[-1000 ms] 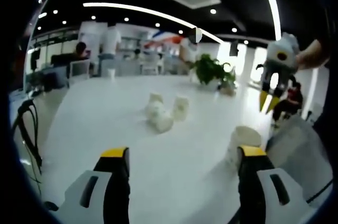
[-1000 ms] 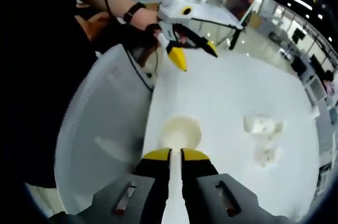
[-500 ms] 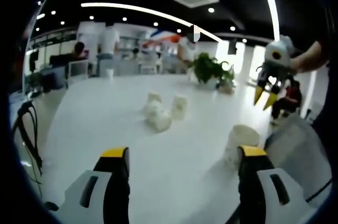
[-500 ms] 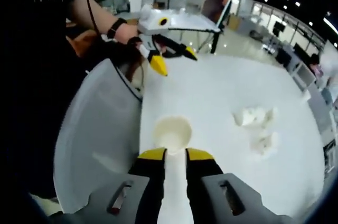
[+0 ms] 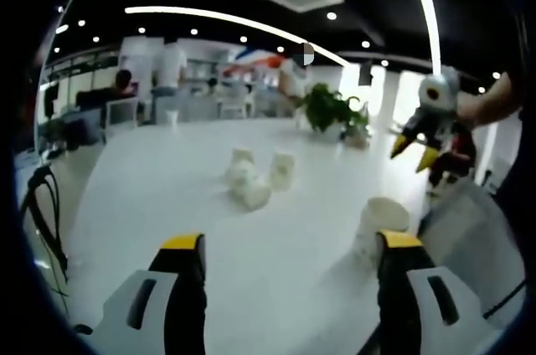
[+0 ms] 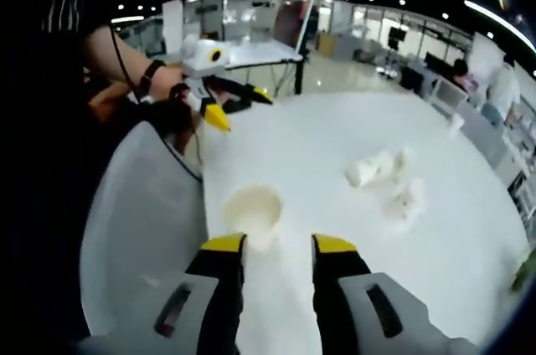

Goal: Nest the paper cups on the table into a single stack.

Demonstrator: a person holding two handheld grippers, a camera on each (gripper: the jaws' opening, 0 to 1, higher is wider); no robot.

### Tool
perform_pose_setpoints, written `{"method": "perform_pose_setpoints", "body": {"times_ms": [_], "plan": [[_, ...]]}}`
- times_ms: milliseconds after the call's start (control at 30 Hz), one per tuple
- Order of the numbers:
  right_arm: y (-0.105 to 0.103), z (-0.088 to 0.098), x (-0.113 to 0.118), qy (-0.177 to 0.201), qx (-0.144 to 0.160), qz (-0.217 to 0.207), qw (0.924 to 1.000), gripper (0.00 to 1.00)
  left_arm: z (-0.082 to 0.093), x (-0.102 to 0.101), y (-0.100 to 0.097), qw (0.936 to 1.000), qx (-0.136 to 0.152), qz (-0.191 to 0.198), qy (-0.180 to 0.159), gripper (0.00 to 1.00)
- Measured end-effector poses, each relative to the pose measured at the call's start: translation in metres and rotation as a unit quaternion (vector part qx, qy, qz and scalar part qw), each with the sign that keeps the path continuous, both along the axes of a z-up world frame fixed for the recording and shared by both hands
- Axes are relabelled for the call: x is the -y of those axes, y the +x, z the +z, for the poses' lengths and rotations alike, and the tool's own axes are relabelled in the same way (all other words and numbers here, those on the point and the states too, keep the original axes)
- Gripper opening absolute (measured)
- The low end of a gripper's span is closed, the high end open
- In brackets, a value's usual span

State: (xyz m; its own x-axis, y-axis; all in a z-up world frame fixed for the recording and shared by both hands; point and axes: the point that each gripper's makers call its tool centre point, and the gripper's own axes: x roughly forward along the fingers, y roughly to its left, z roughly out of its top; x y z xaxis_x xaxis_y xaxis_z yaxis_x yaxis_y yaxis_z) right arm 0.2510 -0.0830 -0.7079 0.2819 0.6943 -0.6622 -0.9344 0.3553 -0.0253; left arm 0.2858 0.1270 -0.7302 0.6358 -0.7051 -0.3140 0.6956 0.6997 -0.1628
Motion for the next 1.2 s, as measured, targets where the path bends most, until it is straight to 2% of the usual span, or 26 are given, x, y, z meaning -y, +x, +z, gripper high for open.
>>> {"method": "perform_pose_setpoints", "body": {"times_ms": [200, 333, 467, 733, 933, 1067, 1200], "plan": [[0.005, 0.001, 0.012, 0.035, 0.007, -0.046, 0.9983, 0.32, 0.001, 0.001, 0.001, 1.0000, -0.001, -0.005, -0.001, 0.82], [0.008, -0.006, 0.023, 0.038, 0.012, -0.073, 0.9965, 0.34, 0.000, 0.001, 0.001, 1.0000, -0.005, -0.006, -0.001, 0.83], [0.015, -0.010, 0.037, 0.054, 0.017, -0.113, 0.9920, 0.36, 0.000, 0.002, 0.001, 0.9999, -0.005, -0.011, 0.003, 0.82], [0.026, -0.008, 0.051, 0.088, 0.027, -0.165, 0.9821, 0.44, 0.000, 0.007, 0.002, 0.9998, -0.005, -0.017, 0.004, 0.82], [0.027, -0.010, 0.056, 0.101, 0.025, -0.183, 0.9777, 0.47, 0.000, 0.009, 0.001, 0.9998, -0.006, -0.020, 0.004, 0.82], [0.031, -0.008, 0.061, 0.108, 0.039, -0.200, 0.9730, 0.55, 0.001, 0.009, 0.001, 0.9997, -0.004, -0.021, 0.007, 0.82], [0.034, -0.007, 0.063, 0.116, 0.040, -0.212, 0.9696, 0.63, 0.002, 0.008, 0.002, 0.9998, -0.004, -0.019, 0.005, 0.82]]}}
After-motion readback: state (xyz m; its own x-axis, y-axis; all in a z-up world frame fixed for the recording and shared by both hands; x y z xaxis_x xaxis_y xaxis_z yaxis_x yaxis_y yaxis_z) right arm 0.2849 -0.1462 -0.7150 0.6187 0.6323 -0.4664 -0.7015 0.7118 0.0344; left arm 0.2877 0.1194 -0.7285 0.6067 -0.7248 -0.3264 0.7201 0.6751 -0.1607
